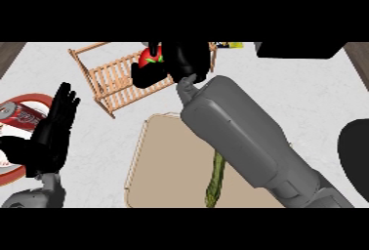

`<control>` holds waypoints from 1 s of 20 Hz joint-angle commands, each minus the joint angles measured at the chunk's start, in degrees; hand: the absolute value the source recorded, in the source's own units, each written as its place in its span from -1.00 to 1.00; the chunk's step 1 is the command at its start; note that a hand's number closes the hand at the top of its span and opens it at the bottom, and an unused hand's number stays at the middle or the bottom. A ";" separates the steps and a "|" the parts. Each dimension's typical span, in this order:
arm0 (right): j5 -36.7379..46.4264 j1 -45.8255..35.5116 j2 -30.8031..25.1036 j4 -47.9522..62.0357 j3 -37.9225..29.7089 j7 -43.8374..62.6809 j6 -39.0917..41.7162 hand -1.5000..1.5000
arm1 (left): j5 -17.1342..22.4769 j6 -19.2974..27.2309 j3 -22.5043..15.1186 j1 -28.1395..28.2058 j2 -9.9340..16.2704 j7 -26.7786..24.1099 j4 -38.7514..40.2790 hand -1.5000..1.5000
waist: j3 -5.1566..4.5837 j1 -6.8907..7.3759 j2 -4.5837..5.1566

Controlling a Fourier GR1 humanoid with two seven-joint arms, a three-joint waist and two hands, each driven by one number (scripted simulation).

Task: Pick the tomato from the tray and place it in the tiered shelf

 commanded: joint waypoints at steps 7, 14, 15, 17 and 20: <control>-6.83 -7.58 0.02 22.16 -0.89 -14.62 -9.63 1.00 | 0.25 -0.95 0.55 -1.08 -0.01 0.57 -0.23 0.00 | -0.01 0.69 0.19; -17.69 -9.35 0.02 28.83 -4.38 -19.91 -14.97 -1.00 | -1.63 -0.27 -1.69 -1.48 -1.73 0.06 1.15 0.00 | -0.01 1.67 0.62; -18.56 -10.95 0.02 32.47 -4.46 -21.39 -13.97 -1.00 | 0.00 -1.76 -1.01 -1.09 -0.47 1.90 -1.72 0.00 | -0.02 2.75 0.81; -20.82 -11.51 0.02 34.03 -4.31 -23.38 -12.20 -1.00 | -0.07 -1.49 -1.10 -1.08 -0.52 3.31 -3.20 0.00 | -0.01 2.55 0.66; -23.56 -14.45 0.02 35.43 -3.03 -23.22 -12.46 -1.00 | -0.31 -1.52 -0.41 -4.83 -0.68 1.85 1.47 0.00 | -0.04 2.28 0.68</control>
